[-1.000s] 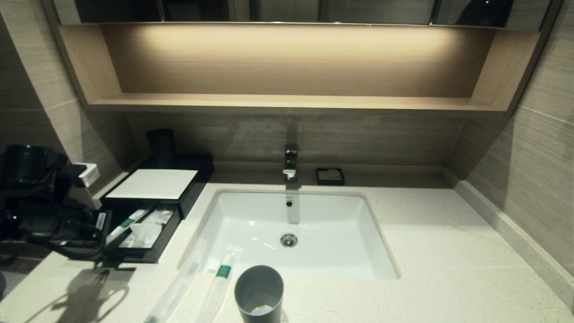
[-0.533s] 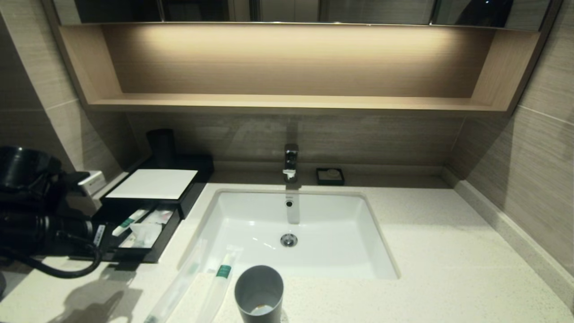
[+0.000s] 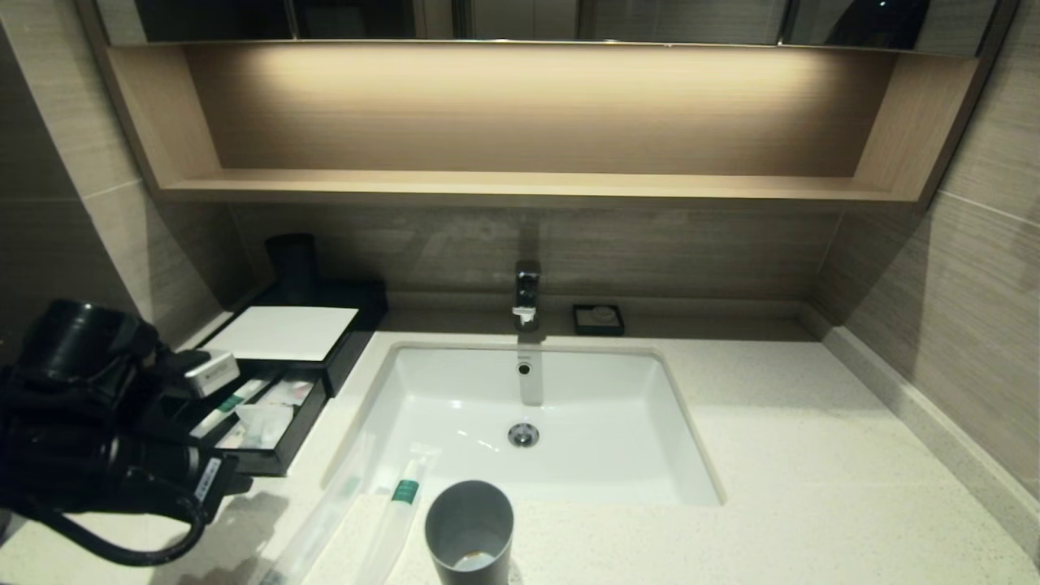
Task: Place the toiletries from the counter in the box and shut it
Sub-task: Pick up the bathroom toiletry
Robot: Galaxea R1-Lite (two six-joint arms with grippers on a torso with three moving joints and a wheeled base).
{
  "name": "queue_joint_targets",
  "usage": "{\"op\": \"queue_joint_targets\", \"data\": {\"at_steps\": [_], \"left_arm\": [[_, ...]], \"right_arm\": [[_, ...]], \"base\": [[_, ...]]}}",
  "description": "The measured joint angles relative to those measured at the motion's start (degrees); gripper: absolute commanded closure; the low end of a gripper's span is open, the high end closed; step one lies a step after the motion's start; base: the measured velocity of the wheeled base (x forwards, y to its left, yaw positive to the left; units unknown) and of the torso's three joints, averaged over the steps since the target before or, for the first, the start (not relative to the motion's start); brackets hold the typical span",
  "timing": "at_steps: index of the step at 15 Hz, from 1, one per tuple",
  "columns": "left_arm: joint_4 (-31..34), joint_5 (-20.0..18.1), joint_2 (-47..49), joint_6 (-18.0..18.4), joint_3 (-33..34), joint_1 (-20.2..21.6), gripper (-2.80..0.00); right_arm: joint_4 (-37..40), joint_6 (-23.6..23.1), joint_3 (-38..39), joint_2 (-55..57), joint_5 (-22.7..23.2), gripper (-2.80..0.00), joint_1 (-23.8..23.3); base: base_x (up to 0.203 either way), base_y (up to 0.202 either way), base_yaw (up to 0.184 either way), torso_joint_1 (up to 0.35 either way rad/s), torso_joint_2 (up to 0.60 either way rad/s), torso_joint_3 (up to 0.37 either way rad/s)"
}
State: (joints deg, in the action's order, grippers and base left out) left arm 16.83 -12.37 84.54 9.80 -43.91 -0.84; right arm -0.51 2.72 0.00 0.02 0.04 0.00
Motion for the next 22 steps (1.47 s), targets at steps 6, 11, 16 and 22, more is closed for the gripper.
{"op": "queue_joint_targets", "data": {"at_steps": [6, 11, 16, 22], "left_arm": [[3.6, -1.2, -0.5, -0.2, 0.3, -5.1, 0.00], [6.0, -0.8, -0.3, 0.4, 0.3, -6.6, -2.80], [8.0, -0.5, 0.4, 1.9, -0.1, -6.7, -2.80], [8.0, -0.2, 2.8, 3.4, 0.2, -6.6, -2.80]], "right_arm": [[0.0, 0.0, 0.0, 0.0, 0.0, 0.00, 0.0], [0.0, 0.0, 0.0, 0.0, 0.0, 0.00, 0.0], [0.0, 0.0, 0.0, 0.0, 0.0, 0.00, 0.0], [0.0, 0.0, 0.0, 0.0, 0.0, 0.00, 0.0]], "base": [[0.000, 0.000, 0.000, 0.000, 0.00, 0.000], [0.000, 0.000, 0.000, 0.000, 0.00, 0.000], [0.000, 0.000, 0.000, 0.000, 0.00, 0.000], [0.000, 0.000, 0.000, 0.000, 0.00, 0.000]]}}
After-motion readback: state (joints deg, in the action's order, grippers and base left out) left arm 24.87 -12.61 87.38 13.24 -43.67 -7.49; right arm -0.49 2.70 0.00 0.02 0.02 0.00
